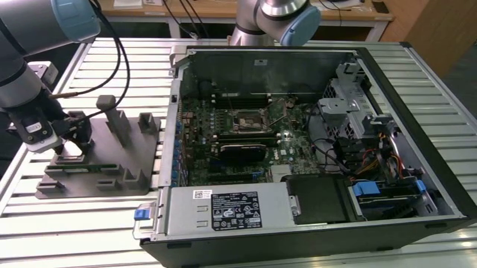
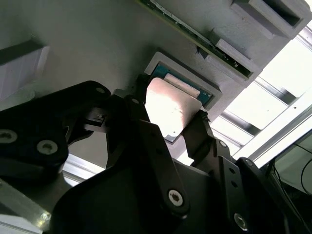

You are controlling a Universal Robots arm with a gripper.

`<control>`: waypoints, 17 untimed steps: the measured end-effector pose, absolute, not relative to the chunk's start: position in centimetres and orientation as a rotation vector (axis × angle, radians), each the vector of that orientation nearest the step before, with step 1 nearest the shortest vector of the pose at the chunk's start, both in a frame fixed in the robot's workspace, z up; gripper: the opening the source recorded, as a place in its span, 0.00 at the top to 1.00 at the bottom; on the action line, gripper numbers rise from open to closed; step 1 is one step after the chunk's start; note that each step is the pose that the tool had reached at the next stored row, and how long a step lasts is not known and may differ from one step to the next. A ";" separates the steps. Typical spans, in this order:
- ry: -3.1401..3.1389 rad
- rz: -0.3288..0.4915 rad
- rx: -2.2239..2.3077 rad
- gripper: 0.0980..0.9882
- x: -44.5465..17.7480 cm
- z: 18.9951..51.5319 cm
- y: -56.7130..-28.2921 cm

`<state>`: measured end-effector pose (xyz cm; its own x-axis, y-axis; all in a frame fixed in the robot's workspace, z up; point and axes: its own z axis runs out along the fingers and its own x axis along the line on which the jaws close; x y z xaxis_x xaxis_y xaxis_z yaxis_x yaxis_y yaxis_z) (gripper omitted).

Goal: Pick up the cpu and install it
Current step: 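Pick up the cpu and move it towards the insertion slot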

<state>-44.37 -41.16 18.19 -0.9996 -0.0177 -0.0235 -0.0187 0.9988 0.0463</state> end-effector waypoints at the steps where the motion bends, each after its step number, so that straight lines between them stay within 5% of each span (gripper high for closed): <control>1: 3.117 0.072 -0.028 0.50 -44.4 18.2 -41.2; 17: 3.117 0.073 -0.028 0.50 -44.4 19.5 -41.2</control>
<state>-44.36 -41.16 19.53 -0.9996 -0.0177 -0.0240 -0.0188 0.9987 0.0469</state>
